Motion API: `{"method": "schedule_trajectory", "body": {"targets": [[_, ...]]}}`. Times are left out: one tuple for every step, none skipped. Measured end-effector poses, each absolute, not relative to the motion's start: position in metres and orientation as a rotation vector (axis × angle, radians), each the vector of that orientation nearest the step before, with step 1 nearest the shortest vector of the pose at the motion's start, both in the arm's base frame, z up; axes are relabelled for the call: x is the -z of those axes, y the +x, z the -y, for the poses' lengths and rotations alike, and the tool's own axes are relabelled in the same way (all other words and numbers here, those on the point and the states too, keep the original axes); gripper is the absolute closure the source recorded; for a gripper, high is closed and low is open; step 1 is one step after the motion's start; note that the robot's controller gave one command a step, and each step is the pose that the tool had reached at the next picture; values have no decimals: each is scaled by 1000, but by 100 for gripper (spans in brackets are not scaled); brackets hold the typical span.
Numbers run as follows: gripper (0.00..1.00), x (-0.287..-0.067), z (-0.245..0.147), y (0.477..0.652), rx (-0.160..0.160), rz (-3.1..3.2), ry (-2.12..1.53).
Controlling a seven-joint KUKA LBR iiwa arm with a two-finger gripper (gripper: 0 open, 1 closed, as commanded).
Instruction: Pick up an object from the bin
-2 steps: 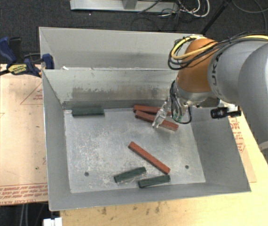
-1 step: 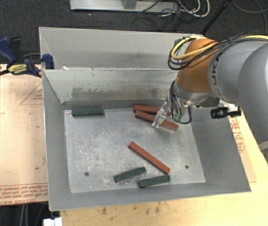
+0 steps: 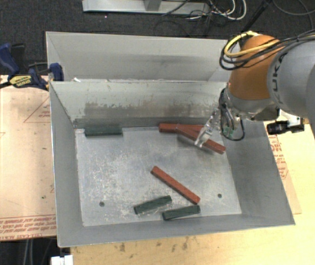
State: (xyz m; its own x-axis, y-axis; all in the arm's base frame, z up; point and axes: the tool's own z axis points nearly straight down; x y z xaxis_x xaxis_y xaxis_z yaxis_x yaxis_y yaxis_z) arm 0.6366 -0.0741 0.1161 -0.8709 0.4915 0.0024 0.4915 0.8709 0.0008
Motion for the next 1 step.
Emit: {"method": "schedule_trajectory", "body": {"targets": [[100,-215,57,637,0,3017,-882]]}}
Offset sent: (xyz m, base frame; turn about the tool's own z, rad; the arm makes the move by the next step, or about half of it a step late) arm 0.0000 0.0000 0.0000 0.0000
